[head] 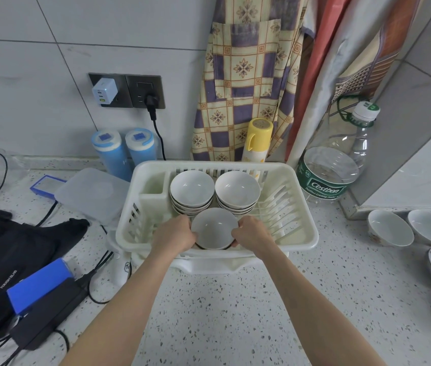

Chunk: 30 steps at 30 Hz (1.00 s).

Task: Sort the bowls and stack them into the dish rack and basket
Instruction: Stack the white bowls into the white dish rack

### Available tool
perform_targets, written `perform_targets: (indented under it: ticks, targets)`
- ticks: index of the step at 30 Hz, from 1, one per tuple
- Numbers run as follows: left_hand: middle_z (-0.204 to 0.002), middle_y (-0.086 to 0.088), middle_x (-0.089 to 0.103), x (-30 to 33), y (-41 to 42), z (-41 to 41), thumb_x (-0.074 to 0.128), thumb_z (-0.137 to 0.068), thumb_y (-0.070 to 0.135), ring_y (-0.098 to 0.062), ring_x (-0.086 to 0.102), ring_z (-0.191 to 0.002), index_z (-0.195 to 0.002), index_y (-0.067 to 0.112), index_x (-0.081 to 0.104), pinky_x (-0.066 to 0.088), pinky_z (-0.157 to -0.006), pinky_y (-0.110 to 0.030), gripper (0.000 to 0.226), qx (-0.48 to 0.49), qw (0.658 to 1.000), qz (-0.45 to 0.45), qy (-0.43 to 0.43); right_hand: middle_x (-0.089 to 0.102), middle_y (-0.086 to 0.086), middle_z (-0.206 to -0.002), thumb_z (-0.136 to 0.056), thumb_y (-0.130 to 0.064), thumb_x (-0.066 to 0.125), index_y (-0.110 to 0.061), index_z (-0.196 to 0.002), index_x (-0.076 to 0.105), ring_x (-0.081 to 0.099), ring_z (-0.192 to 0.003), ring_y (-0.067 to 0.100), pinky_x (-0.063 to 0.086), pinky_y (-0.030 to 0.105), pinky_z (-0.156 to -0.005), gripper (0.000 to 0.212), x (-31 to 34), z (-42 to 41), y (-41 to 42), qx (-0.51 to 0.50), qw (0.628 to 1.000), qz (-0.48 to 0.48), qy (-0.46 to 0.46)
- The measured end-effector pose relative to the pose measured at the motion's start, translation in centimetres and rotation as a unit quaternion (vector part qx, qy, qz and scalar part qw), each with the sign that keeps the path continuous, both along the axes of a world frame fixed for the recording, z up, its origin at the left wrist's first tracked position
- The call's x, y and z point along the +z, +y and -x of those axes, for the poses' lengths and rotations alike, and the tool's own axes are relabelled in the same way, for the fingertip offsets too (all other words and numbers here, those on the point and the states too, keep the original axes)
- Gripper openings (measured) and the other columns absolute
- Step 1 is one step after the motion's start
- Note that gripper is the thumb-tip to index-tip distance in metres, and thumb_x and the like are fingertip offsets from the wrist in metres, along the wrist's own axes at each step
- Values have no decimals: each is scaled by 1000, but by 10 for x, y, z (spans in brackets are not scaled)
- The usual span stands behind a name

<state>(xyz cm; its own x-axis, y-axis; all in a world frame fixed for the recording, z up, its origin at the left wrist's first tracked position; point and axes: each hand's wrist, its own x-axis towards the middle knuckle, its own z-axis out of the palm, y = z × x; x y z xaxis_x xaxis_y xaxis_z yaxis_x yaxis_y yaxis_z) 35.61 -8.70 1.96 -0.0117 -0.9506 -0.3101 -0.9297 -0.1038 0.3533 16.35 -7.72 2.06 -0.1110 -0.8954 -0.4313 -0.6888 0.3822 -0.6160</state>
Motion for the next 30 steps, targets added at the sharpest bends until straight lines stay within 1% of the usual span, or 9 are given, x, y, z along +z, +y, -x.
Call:
perform_targets:
  ticks: [2, 4, 9, 13, 15, 18, 20, 24, 30]
  targets:
    - [-80, 2, 61, -3, 0, 1, 56, -85, 31, -23, 59, -76, -80, 22, 49, 41, -59, -31, 12, -16, 1000, 10, -11, 73, 16, -86, -68, -9, 51, 1, -92, 66, 59, -75, 26, 42, 29, -59, 30, 0, 0, 1, 0, 1000, 5, 12]
    - [-85, 0, 60, -5, 0, 2, 56, -87, 31, -24, 55, -79, -83, 21, 45, 38, -63, -32, 15, -32, 999, 27, -30, 69, 14, -92, -73, -10, 52, -3, -99, 60, 57, -79, 25, 41, 31, -62, 28, 0, 0, 1, 2, 999, 7, 32]
    - [-94, -4, 65, -10, 1, 1, 56, -89, 33, -27, 62, -88, -92, 20, 48, 40, -68, -32, 16, -33, 998, 46, -32, 53, -2, -78, -78, -14, 55, -13, -107, 52, 56, -85, 25, 39, 31, -68, 29, 0, -2, 1, 17, 997, 0, 78]
    - [-96, -5, 66, -14, 0, 2, 54, -90, 36, -30, 64, -94, -96, 16, 52, 41, -73, -33, 21, -30, 997, 53, -44, 66, 5, -89, -79, -18, 59, -12, -107, 53, 61, -88, 27, 47, 33, -71, 29, -3, 2, 0, 16, 999, -4, 52]
    - [-94, -6, 65, -14, -1, 1, 51, -93, 38, -30, 64, -95, -93, 17, 49, 39, -76, -34, 21, -22, 998, 44, -37, 70, 6, -88, -81, -23, 60, -13, -106, 52, 63, -73, 21, 48, 32, -70, 28, -4, 6, -2, -17, 1000, -11, -2]
    - [-81, -1, 59, -15, -2, -1, 47, -92, 37, -28, 63, -88, -90, 17, 53, 35, -82, -34, 21, -12, 999, 24, -22, 65, 7, -79, -84, -18, 52, -1, -103, 60, 58, -50, 12, 42, 26, -57, 27, -4, 8, -6, -57, 998, -13, -33]
    - [-74, 4, 56, -14, -2, -2, 47, -90, 36, -24, 59, -80, -87, 19, 56, 34, -79, -32, 19, -8, 1000, 14, -10, 65, 6, -79, -84, -13, 48, -5, -101, 63, 58, -48, 11, 42, 24, -55, 24, -4, 8, -5, -45, 998, -14, -32]
    - [-65, 7, 52, -11, -2, -2, 50, -86, 34, -17, 54, -64, -66, 25, 43, 37, -65, -29, 23, 7, 1000, -9, 10, 61, 0, -76, -84, -9, 49, -13, -97, 63, 57, -49, 11, 42, 22, -51, 20, -3, 7, -1, -27, 999, 7, -39]
    - [-58, 4, 48, -6, -2, 1, 49, -84, 32, -17, 49, -54, -62, 21, 43, 30, -52, -26, 26, 39, 999, -13, 24, 60, 2, -78, -85, -9, 51, -10, -104, 64, 56, -52, 12, 41, 21, -50, 23, -1, 8, 0, -20, 999, 3, -46]
